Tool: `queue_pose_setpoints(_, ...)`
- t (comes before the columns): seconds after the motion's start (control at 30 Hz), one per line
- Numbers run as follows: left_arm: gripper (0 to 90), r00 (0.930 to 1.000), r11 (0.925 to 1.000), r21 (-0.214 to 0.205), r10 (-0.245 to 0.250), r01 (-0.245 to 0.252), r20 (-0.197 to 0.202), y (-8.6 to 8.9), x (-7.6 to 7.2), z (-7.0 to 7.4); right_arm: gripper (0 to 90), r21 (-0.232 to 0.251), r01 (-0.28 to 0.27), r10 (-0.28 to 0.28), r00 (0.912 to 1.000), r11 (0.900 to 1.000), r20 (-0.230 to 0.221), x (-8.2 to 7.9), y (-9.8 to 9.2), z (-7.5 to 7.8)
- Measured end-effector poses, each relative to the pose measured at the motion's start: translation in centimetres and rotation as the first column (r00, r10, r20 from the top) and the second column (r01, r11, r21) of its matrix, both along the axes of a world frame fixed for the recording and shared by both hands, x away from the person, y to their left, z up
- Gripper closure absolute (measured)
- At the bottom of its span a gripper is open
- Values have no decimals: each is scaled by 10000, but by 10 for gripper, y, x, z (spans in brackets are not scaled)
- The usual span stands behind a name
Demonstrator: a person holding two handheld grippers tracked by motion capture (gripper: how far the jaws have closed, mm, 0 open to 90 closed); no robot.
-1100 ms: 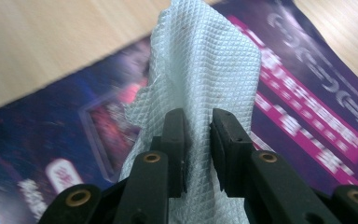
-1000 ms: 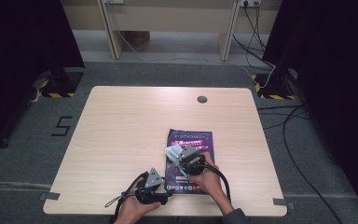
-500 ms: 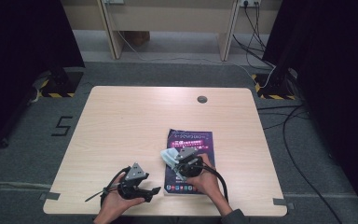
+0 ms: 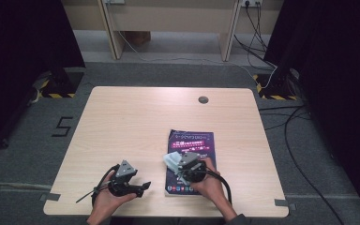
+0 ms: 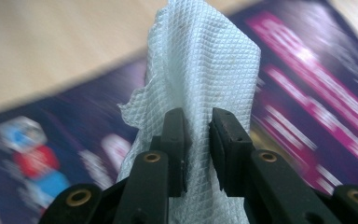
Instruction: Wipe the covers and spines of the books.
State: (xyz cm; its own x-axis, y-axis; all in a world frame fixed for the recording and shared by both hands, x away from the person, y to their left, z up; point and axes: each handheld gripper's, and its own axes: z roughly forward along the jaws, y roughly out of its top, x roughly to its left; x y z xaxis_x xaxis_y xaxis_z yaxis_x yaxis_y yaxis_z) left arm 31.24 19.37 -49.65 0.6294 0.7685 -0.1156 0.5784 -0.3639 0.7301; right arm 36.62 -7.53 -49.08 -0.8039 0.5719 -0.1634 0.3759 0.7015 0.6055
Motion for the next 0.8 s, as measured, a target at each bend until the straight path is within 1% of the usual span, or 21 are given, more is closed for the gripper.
queue_pose_setpoints(0.03, 250, 10000, 10000, 61, -44, 44, -16, 0, 0, 0, 760, -69, 110, -109, 9998, 9999, 136, 2, -7, 0)
queue_pose_setpoints(0.07, 246, 10000, 10000, 70, -40, 40, -4, -1, 0, 0, 760, -132, 490, -487, 9986, 9987, 193, 5, -19, 0)
queue_pose_setpoints(0.1, 246, 10000, 10000, 87, -24, 24, 36, -1, 0, 0, 761, -164, 763, -760, 9970, 9970, 174, 6, -26, 1)
queue_pose_setpoints(0.13, 246, 10000, 9999, 102, -15, 14, 46, -1, 0, 0, 761, -237, 1107, -1101, 9936, 9936, 258, 9, -38, 1)
queue_pose_setpoints(0.2, 246, 10000, 9999, 165, -8, 7, 72, -1, 0, 0, 761, -189, 1561, -1556, 9875, 9876, 249, 11, -54, 1)
queue_pose_setpoints(0.27, 243, 10000, 9998, 182, 20, -22, 89, -1, 1, -1, 761, -147, 1949, -1945, 9805, 9807, 265, 12, -70, 1)
queue_pose_setpoints(0.37, 242, 9999, 9998, 200, 34, -36, 108, 0, 1, -1, 761, -144, 2189, -2185, 9755, 9756, 257, 11, -80, 1)
queue_pose_setpoints(0.43, 236, 9999, 9997, 231, 71, -74, 146, 0, 1, -2, 762, -204, 2244, -2238, 9742, 9743, 272, 11, -80, 2)
queue_pose_setpoints(0.53, 232, 9997, 9996, 251, 139, -144, 196, 0, 2, -2, 765, -381, 2214, -2198, 9746, 9744, 438, 10, -77, 2)
queue_pose_setpoints(0.57, 226, 9997, 9994, 285, 170, -175, 197, -1, 2, -2, 764, -348, 2213, -2199, 9747, 9746, 393, 9, -76, 2)
queue_pose_setpoints(0.6, 221, 9996, 9994, 287, 176, -182, 198, -1, 2, -3, 762, -219, 2127, -2121, 9768, 9769, 283, 9, -73, 2)
queue_pose_setpoints(0.63, 220, 9996, 9994, 288, 195, -200, 194, -1, 3, -3, 761, -97, 1943, -1940, 9807, 9809, 235, 6, -68, 1)
queue_pose_setpoints(0.7, 212, 9995, 9991, 321, 254, -260, 181, -1, 3, -3, 763, -144, 1434, -1429, 9893, 9896, 308, 1, -53, 1)
queue_pose_setpoints(0.8, 208, 9992, 9989, 307, 350, -355, 184, 0, 4, -4, 764, -132, 794, -790, 9963, 9968, 331, -7, -29, 0)
